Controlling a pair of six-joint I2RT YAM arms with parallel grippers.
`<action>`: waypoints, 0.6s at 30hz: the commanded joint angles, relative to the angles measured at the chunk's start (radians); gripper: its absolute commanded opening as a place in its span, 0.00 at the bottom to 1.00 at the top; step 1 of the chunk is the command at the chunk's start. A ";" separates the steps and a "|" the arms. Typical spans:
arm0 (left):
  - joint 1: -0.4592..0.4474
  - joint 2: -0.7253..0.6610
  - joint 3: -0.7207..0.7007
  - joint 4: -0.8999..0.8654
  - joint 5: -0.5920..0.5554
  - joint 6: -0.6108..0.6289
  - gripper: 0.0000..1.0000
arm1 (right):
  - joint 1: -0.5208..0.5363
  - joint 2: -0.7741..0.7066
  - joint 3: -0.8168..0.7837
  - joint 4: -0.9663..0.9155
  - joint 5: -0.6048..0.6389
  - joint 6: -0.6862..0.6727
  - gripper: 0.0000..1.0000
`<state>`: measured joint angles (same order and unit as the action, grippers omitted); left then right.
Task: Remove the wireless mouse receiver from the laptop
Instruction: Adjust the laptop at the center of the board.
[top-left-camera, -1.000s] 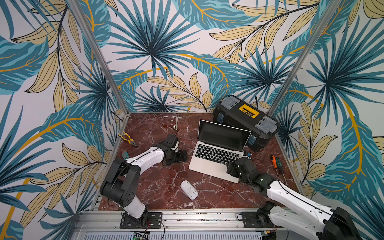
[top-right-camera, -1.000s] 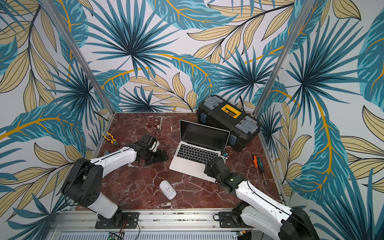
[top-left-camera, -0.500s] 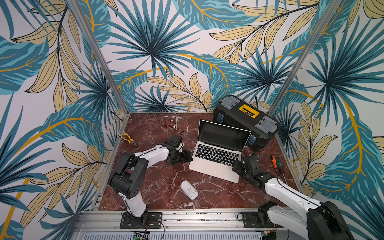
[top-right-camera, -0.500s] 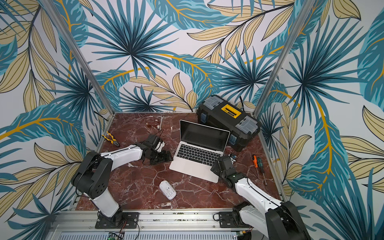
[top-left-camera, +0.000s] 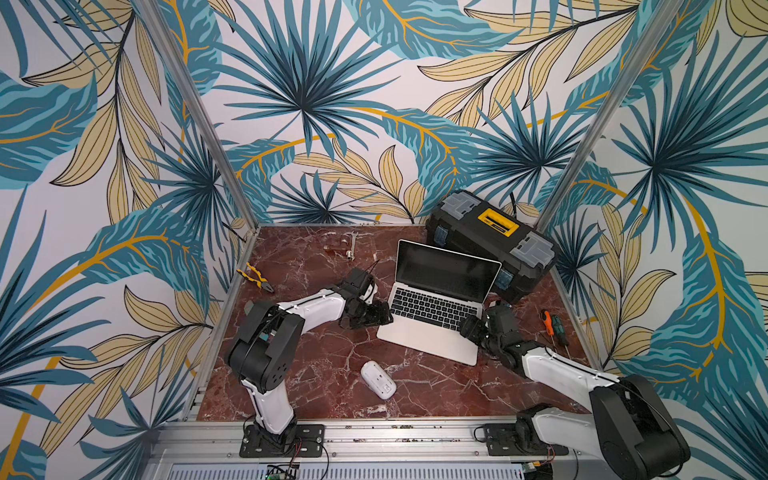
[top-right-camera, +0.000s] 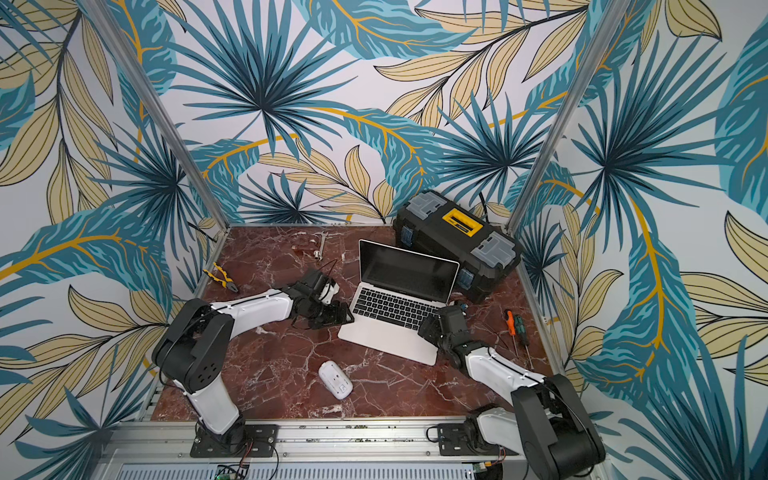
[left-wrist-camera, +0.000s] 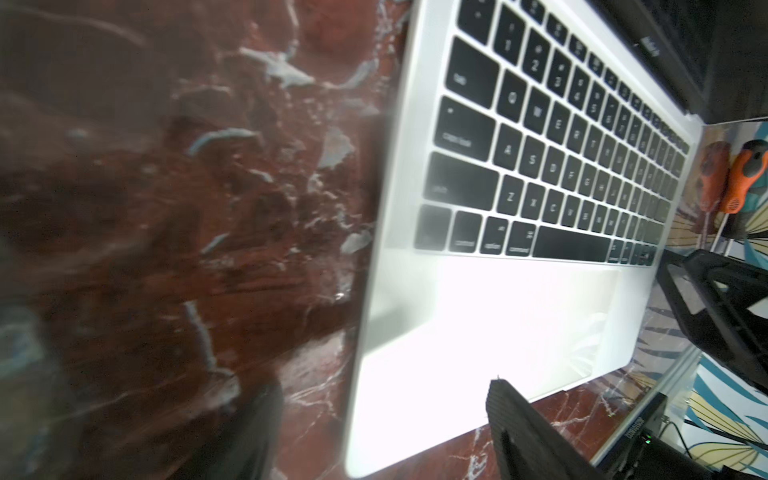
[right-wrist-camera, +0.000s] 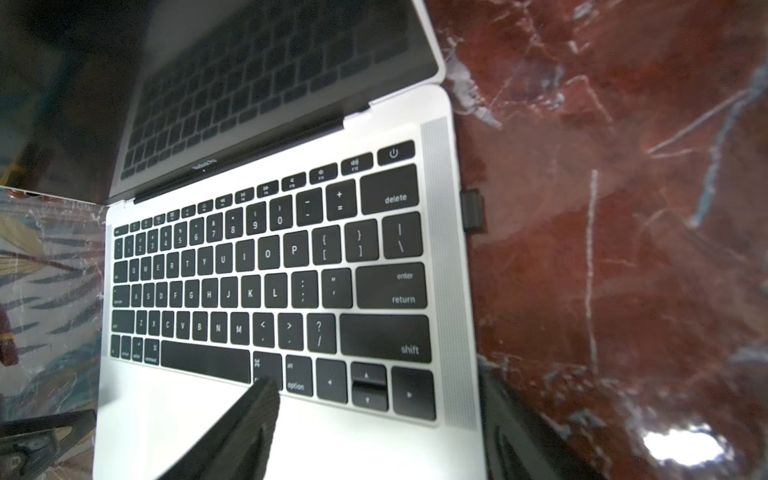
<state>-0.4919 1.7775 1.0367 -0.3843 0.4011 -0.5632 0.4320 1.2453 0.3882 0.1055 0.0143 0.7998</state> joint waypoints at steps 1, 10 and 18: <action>-0.016 0.031 -0.007 -0.001 0.030 -0.019 0.80 | 0.006 0.057 -0.006 0.028 -0.182 -0.038 0.79; -0.002 -0.026 -0.076 -0.006 0.007 -0.012 0.80 | 0.043 0.157 0.063 0.141 -0.337 -0.072 0.76; 0.075 -0.188 -0.222 -0.066 -0.079 -0.032 0.80 | 0.152 0.300 0.219 0.146 -0.363 -0.100 0.76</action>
<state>-0.4225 1.6268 0.8707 -0.3733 0.3149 -0.5751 0.5106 1.4982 0.5591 0.2192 -0.1619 0.7074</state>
